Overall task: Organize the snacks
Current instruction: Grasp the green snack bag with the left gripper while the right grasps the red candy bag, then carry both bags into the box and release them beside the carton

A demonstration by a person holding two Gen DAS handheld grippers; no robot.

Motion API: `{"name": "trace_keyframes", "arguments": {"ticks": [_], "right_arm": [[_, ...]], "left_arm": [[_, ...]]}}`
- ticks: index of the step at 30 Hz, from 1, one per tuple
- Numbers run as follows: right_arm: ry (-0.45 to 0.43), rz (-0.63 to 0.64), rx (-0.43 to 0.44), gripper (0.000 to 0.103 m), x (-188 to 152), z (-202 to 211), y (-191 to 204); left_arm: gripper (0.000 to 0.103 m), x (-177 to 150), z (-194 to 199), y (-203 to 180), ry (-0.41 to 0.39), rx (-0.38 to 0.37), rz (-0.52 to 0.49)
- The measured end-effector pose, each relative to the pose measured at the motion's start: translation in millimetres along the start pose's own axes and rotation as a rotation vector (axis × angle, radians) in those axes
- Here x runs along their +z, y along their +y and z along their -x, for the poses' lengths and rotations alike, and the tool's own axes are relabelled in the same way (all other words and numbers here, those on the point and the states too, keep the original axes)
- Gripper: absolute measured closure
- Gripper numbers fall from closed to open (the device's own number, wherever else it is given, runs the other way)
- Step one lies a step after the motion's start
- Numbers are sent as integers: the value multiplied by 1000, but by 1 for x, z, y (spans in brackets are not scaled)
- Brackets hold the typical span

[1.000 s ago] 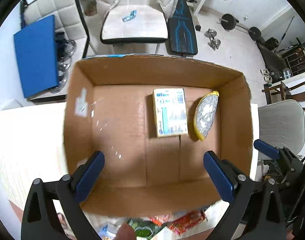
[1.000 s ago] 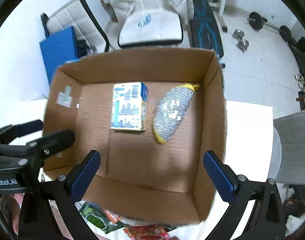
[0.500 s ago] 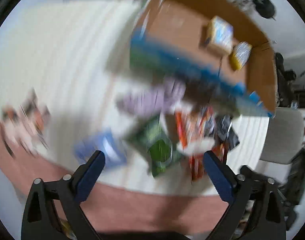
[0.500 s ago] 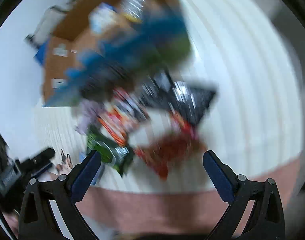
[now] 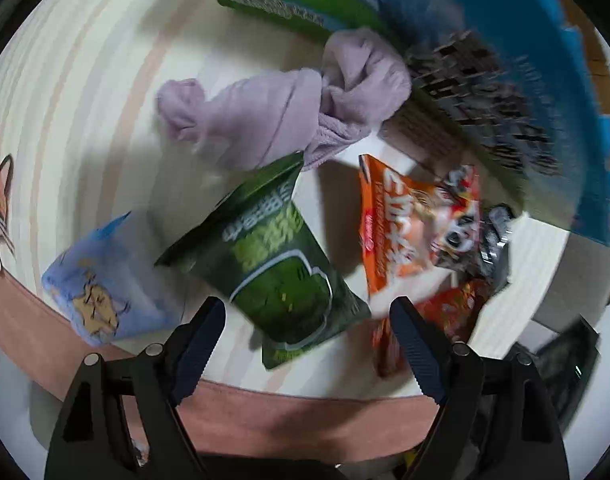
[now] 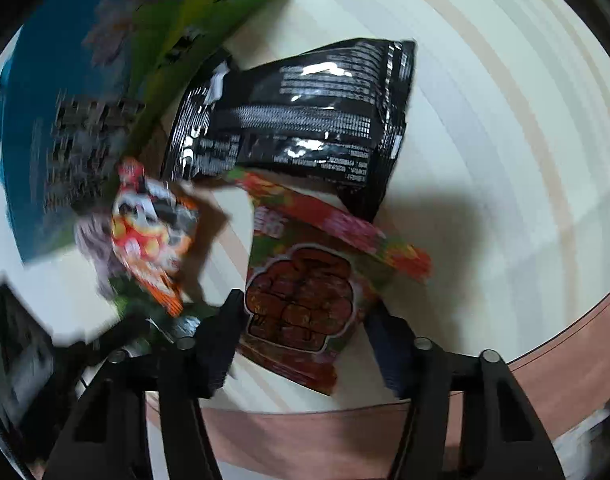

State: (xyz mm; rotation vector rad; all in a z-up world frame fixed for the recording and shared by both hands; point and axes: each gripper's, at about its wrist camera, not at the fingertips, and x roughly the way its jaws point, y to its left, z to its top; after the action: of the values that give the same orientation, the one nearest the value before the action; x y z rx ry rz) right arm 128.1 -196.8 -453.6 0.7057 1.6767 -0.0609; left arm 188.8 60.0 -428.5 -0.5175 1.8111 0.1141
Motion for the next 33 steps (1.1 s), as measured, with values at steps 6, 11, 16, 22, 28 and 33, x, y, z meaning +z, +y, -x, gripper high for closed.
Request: {"name": "trace_keyframes", "arguments": {"ticks": [6,11,16,22,28,33], "right_arm": [[38,354,-272,47,-26,2,21],[6,393,-312,43,-35,4,24],[5,339,-286,42,-36,-7,11],[-24,375,-316,52,-49,-9,17],[20,414,-270,55,-62,2,21],[10,475,-160,55,-86,49,42]], "left_arm": [[37,-7,-29,-29,-28,231,-199],[43,-29,-41,-39,-62,372,-356],[43,-20,-38,-27,-67,276,-250],[61,-19,-35,-38,-149,235,-238],[70,-65,-29,-58,-191,245,-304],[70,-119,11,-86,-227,139,-360]]}}
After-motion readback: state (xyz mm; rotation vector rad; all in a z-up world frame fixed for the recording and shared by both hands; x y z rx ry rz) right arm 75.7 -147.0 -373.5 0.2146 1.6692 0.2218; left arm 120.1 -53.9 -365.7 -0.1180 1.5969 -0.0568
